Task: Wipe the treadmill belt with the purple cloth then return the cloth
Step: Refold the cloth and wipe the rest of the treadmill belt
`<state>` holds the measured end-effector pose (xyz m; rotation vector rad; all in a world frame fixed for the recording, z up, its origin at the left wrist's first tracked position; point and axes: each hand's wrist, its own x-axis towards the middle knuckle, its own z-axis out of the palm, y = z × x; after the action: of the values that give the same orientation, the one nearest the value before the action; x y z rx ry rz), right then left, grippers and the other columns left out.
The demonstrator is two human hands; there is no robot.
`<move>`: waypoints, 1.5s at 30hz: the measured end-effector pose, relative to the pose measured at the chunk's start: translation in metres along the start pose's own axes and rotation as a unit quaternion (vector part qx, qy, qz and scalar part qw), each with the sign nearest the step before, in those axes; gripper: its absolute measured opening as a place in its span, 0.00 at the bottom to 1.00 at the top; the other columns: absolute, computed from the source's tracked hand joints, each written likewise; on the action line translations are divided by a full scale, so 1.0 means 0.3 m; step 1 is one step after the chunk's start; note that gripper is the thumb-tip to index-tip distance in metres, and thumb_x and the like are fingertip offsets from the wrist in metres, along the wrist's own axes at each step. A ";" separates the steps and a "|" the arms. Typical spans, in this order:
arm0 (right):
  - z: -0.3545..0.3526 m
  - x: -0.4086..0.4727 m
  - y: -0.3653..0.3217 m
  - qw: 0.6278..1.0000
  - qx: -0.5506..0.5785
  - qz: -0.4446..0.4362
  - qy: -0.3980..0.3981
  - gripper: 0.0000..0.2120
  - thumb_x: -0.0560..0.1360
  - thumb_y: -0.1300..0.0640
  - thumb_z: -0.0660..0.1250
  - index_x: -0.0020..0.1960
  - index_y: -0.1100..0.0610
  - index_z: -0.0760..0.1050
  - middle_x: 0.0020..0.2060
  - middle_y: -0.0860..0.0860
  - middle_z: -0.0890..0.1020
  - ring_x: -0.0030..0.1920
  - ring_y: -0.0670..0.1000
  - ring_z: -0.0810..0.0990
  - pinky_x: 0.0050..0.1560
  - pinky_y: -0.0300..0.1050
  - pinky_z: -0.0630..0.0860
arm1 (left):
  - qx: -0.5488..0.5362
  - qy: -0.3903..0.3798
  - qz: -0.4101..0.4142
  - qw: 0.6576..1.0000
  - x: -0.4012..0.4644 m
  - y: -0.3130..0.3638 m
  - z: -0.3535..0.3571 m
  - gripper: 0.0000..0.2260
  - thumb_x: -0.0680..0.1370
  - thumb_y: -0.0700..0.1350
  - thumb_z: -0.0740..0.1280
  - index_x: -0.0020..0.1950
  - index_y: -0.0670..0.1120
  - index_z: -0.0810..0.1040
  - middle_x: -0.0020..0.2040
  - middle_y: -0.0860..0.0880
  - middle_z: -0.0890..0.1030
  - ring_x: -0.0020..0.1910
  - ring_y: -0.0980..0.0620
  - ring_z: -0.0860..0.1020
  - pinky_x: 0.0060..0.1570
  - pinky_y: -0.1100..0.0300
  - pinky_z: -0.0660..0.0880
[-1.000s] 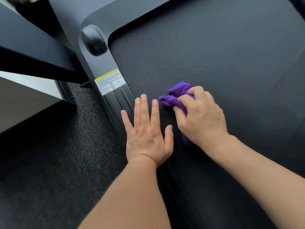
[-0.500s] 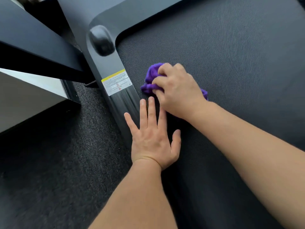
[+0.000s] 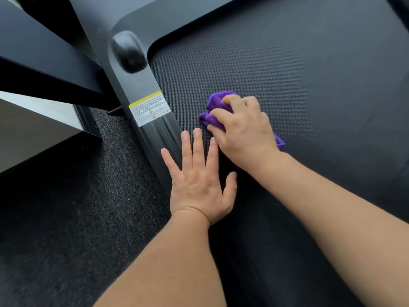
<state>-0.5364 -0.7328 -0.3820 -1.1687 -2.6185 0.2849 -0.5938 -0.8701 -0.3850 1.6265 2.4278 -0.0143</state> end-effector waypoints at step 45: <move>-0.060 -0.530 0.086 0.981 -0.034 0.171 0.083 0.18 0.81 0.46 0.62 0.64 0.55 0.79 0.66 0.54 0.78 0.66 0.60 0.74 0.56 0.55 0.76 | 0.019 -0.014 0.041 0.999 -0.002 0.001 -0.009 0.31 0.78 0.63 0.48 0.80 0.54 0.61 0.83 0.45 0.54 0.82 0.43 0.50 0.71 0.23 0.42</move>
<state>-0.4106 -0.8339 -0.3968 -1.5937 -2.2927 0.1544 -0.5938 -0.8703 -0.3823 1.7298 2.3506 -0.0707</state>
